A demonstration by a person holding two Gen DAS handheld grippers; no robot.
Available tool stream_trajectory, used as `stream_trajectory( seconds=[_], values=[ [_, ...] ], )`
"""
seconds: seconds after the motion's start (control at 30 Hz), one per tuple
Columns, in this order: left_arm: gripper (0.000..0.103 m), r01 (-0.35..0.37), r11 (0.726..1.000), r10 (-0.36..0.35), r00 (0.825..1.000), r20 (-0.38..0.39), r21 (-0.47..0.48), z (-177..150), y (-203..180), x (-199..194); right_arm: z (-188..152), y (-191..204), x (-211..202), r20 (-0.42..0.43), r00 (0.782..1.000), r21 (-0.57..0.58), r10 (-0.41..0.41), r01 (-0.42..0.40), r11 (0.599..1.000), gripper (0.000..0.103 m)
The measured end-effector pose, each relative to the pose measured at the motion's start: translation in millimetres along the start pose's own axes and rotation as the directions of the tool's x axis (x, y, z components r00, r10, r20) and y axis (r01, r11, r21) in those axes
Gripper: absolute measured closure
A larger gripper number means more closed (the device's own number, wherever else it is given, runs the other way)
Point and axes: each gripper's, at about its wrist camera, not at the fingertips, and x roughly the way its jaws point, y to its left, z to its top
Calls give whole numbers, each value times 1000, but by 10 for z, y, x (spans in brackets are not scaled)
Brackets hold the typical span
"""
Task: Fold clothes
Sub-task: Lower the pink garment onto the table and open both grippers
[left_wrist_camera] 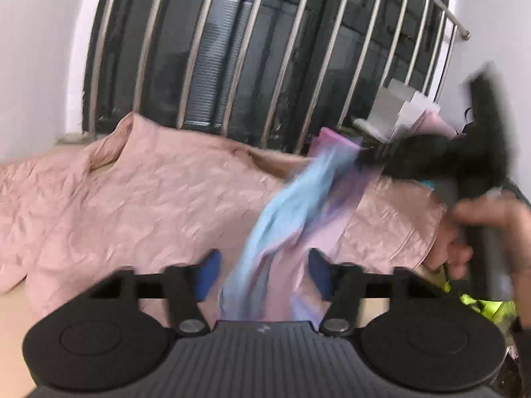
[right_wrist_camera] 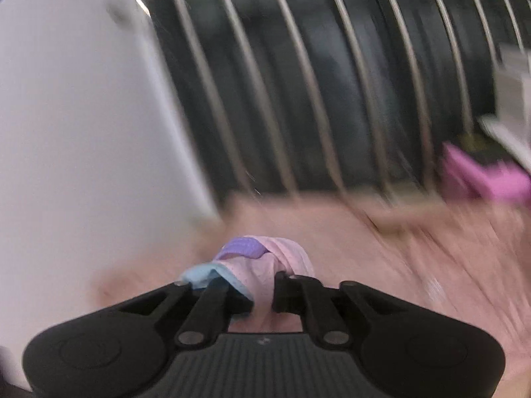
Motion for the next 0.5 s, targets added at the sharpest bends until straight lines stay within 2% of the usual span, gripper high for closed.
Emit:
stream_trajectory(
  seconds=[0.03,0.07,0.1,0.17,0.23,0.27,0.33,0.37,0.4,0.43,0.5],
  values=[
    [38,9,1000,-9,1000,0,-5,-63,73,-39,-117,-111,179,-67,996,5,-60,61,998,76],
    [35,0,1000,-1,1000,-3,-15,-111,127,-72,-237,-204,272,-108,990,11,-92,94,996,74],
    [31,-8,1000,8,1000,-7,-24,-158,180,-105,-358,-270,294,-114,989,9,-99,101,995,74],
    [30,-24,999,23,1000,-16,-44,-252,283,-167,-569,-348,231,-91,990,-13,-112,111,994,48],
    [30,-22,998,19,999,-42,-64,-341,339,-184,-717,-350,154,-85,983,-47,-161,158,986,38],
    [30,-11,998,8,998,-55,-65,-391,350,-178,-791,-348,116,-82,979,-65,-187,182,981,38],
    [30,20,999,-24,997,-80,-49,-476,357,-104,-946,-361,-28,-86,982,-33,-165,163,986,38],
    [30,19,999,-22,996,-88,-37,-515,334,-56,-1016,-376,-112,-84,988,7,-130,131,991,37],
    [31,4,1000,-6,995,-96,-22,-537,291,-2,-1098,-378,-210,-76,995,43,-59,63,997,37],
    [34,-23,1000,22,995,-102,-13,-550,263,60,-1178,-395,-298,-64,998,78,-3,8,997,37],
    [46,-61,998,58,992,-116,-22,-546,278,195,-1324,-366,-431,-43,999,110,32,-28,994,33]
  ],
)
